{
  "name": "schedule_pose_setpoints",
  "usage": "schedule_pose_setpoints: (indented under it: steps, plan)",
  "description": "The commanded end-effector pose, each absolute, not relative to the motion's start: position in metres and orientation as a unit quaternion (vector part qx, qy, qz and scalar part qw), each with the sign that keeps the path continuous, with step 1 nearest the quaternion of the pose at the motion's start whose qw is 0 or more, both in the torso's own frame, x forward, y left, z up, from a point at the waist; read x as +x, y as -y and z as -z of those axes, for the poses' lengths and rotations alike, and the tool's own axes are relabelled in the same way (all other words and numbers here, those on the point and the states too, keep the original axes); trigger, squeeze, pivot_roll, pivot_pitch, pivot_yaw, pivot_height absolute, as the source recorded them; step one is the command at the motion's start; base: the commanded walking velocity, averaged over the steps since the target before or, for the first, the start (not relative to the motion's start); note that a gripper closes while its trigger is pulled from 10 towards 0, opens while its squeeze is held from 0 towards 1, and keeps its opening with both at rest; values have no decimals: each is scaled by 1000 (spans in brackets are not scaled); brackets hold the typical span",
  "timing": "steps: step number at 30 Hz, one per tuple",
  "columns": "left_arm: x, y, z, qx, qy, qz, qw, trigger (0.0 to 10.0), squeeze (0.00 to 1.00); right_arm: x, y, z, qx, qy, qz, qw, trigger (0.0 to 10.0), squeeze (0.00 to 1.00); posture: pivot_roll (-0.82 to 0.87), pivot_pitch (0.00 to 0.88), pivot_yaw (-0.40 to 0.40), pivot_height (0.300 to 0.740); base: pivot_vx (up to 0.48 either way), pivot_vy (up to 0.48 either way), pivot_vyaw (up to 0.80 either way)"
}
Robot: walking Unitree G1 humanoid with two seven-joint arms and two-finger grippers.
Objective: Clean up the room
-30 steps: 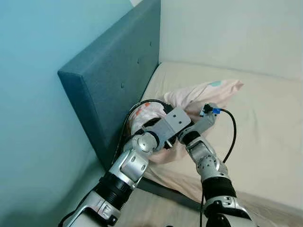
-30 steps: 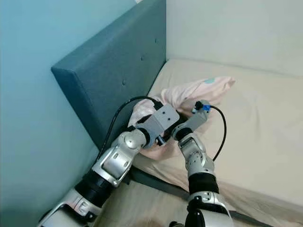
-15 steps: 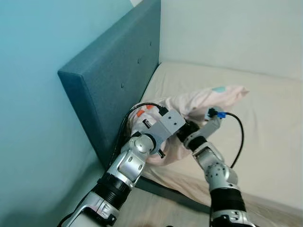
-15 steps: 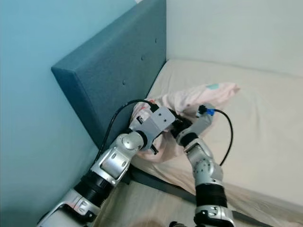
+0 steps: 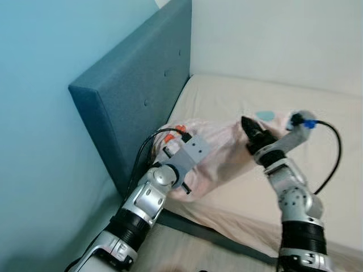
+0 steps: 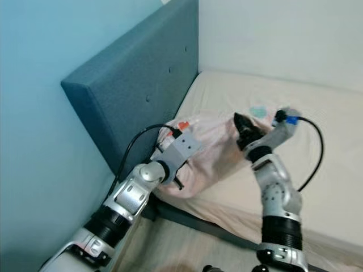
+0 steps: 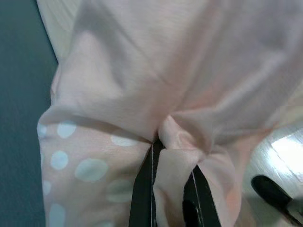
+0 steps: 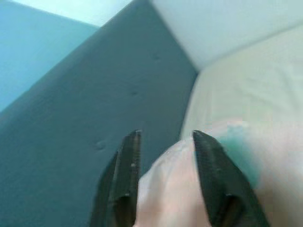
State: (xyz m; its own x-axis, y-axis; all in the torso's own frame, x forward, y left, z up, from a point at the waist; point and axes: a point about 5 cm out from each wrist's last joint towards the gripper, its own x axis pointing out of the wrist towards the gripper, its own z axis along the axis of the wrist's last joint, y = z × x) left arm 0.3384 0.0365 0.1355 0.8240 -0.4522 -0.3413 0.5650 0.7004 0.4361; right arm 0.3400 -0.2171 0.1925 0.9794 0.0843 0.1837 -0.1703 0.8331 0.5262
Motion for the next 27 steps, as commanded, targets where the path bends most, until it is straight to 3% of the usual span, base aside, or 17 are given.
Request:
schedule_pose_setpoints:
  steps: [1, 4, 5, 7, 12, 20, 27]
  plan:
    - [341, -53, -125, 272, -121, 253, 920, 0, 0, 337, 240, -201, 279, 87, -7, 956, 10000, 1000, -94, 115, 16, 740, 0, 0, 0]
    - [340, -55, -123, 272, -123, 253, 920, 0, 0, 336, 251, -200, 268, 75, 25, 960, 10000, 1000, -95, 116, 15, 740, 0, 0, 0]
    - [340, -56, -122, 272, -124, 252, 920, 0, 0, 336, 259, -198, 258, 63, 49, 963, 10000, 59, -95, 116, 14, 740, 0, 0, 0]
    - [340, -56, -121, 272, -125, 252, 920, 0, 0, 333, 272, -194, 249, 49, 87, 963, 10000, 0, -96, 117, 14, 740, 0, 0, 0]
    - [339, -57, -118, 270, -127, 251, 921, 0, 0, 325, 297, -182, 219, 19, 169, 961, 10000, 0, -97, 118, 14, 740, 0, 0, 0]
    - [339, -62, -114, 265, -120, 243, 926, 0, 0, 318, 309, -166, 218, -4, 214, 952, 10000, 0, -97, 117, 14, 740, 0, 0, 0]
    - [341, -81, -110, 288, -90, 209, 930, 0, 0, 305, 315, -118, 263, -61, 266, 925, 10000, 0, -93, 117, 14, 740, 0, 0, 0]
